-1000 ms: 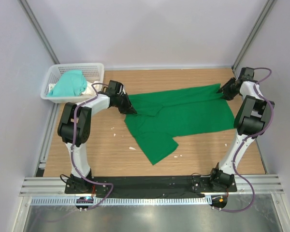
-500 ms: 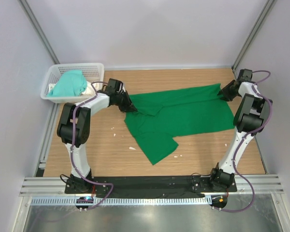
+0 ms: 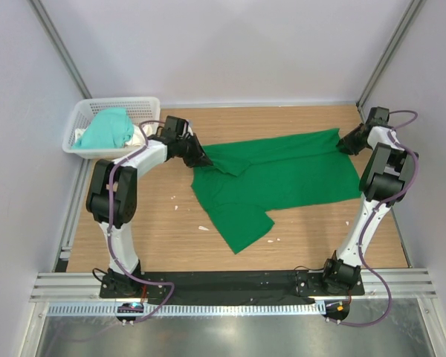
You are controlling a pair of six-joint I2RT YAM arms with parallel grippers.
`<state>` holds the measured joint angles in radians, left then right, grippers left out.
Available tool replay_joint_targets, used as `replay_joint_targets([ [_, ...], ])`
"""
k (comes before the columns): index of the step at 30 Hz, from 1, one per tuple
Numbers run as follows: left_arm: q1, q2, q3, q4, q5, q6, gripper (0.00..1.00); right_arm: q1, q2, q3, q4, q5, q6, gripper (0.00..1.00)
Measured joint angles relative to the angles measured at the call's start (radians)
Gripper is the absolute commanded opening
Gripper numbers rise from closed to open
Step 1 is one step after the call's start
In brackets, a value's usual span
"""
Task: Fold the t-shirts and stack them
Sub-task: Fold the tshirt
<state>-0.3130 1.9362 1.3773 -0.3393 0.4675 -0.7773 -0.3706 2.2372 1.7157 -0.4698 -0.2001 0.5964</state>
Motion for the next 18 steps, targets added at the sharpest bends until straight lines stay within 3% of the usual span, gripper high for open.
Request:
replay_joint_targets([
  [3,0.0,-0.002,0.001,-0.002,0.004,-0.001,0.0,0.0,0.011,0.016,-0.001,0.0,0.005,0.27],
  [4,0.0,-0.004,0.001,-0.002,0.005,-0.001,0.0,0.0,0.015,0.021,-0.001,0.0,0.006,0.18],
  [8,0.0,-0.013,0.012,-0.009,0.005,-0.002,0.0,0.0,0.019,0.027,-0.001,-0.003,0.015,0.01],
  [18,0.001,-0.045,0.15,-0.025,-0.003,-0.007,0.0,0.0,0.018,0.032,0.01,-0.051,0.082,0.01],
])
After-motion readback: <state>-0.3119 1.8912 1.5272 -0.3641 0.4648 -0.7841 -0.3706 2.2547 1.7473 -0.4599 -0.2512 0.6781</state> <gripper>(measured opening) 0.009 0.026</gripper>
